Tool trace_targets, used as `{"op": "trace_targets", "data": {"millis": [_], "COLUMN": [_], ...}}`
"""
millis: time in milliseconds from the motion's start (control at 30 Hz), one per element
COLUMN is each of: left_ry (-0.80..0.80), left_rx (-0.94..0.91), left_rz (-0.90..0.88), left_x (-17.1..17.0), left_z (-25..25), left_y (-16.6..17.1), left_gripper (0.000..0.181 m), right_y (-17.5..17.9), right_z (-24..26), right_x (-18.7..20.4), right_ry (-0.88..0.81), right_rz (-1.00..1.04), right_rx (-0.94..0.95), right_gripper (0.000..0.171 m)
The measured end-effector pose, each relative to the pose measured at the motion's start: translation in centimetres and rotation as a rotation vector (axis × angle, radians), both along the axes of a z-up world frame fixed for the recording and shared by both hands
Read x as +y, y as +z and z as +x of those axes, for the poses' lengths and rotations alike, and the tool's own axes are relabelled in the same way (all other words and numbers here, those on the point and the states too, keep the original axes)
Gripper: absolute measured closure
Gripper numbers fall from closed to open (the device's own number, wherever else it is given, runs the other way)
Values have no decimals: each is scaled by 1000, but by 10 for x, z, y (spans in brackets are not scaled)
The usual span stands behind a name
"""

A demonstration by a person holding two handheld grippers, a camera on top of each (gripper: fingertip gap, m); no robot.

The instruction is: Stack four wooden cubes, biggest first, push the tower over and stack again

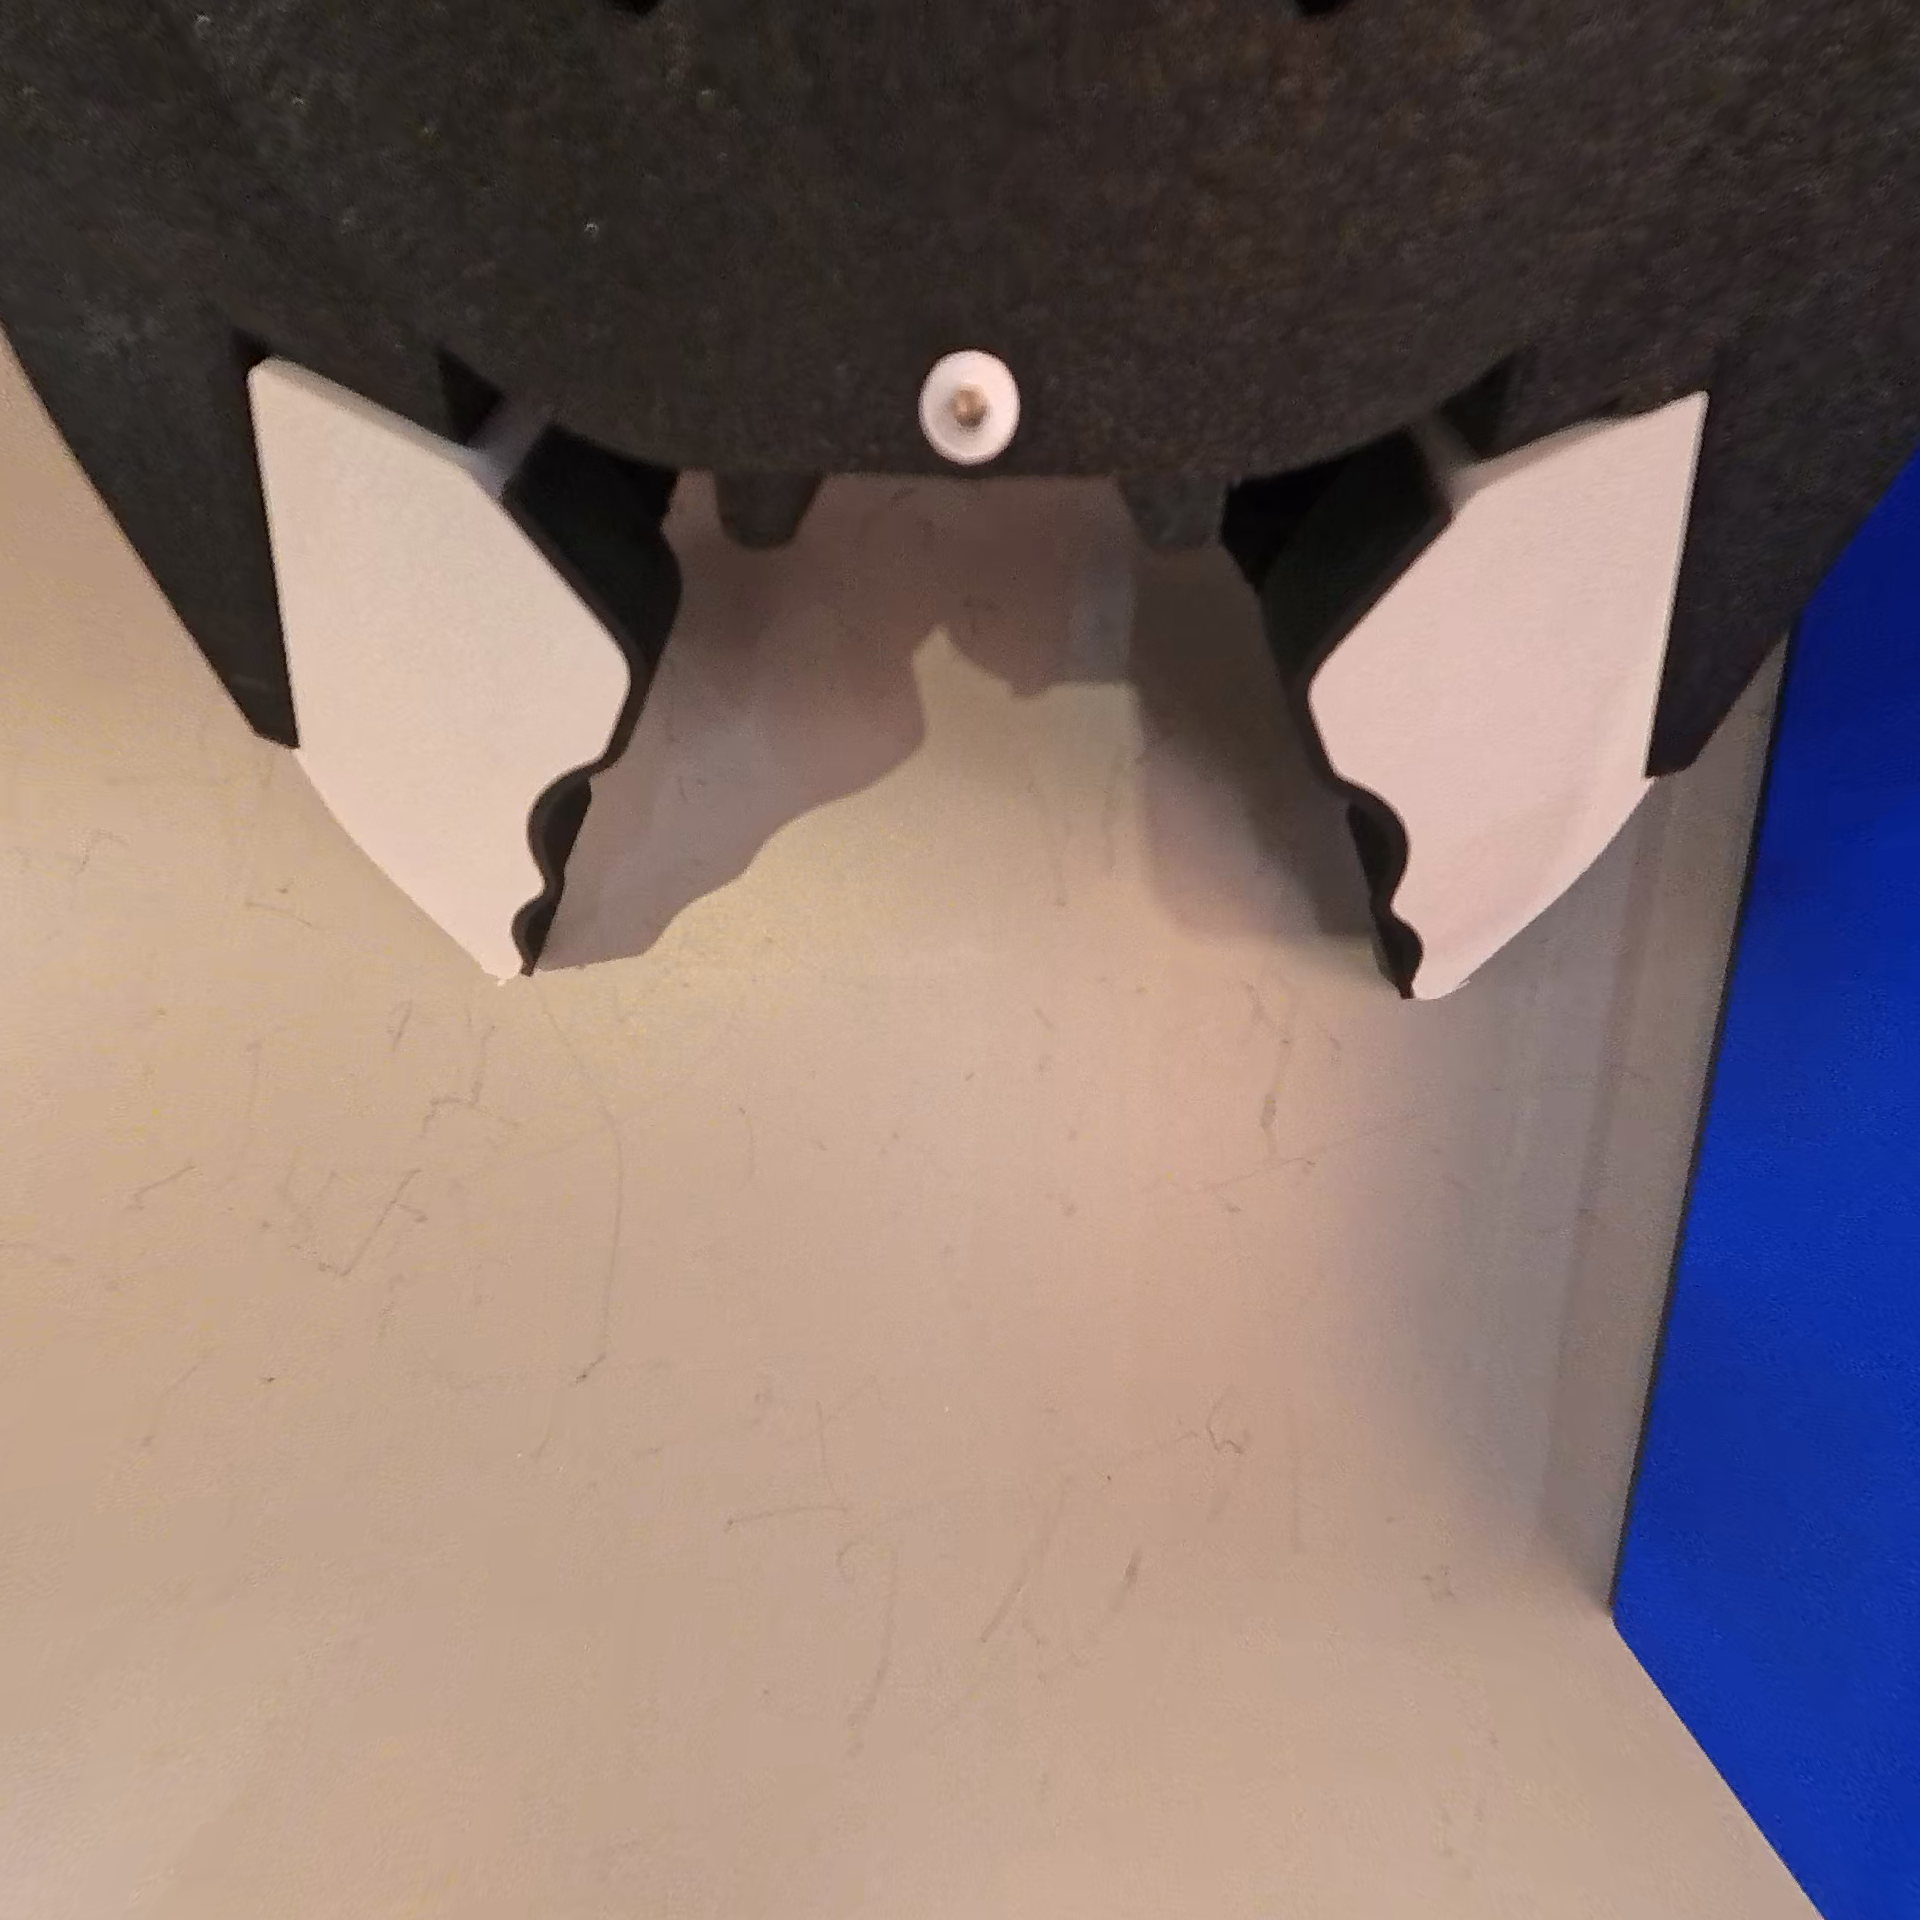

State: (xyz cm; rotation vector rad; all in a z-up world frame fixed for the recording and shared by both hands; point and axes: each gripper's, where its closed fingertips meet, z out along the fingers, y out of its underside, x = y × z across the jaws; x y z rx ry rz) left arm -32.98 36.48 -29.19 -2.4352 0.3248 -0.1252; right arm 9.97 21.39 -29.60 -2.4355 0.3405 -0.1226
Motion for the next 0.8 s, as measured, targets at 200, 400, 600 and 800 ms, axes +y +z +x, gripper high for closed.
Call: {"op": "trace_targets", "data": {"millis": [200,400,600,800], "left_ry": [-4,-48,-54,-62], "left_rx": [0,0,1,0], "left_rz": [-3,-9,-7,-5], "left_x": [1,5,5,5], "left_z": [1,2,2,2], "left_y": [0,-1,-1,-1], "left_gripper": [36,34,34,34], "right_y": [0,0,0,0], "right_z": [0,0,0,0], "right_x": [1,1,1,1], "right_ry": [11,12,13,15], "right_rz": [-1,1,1,1], "right_rx": [1,1,0,0], "right_gripper": [25,25,25,25]}}
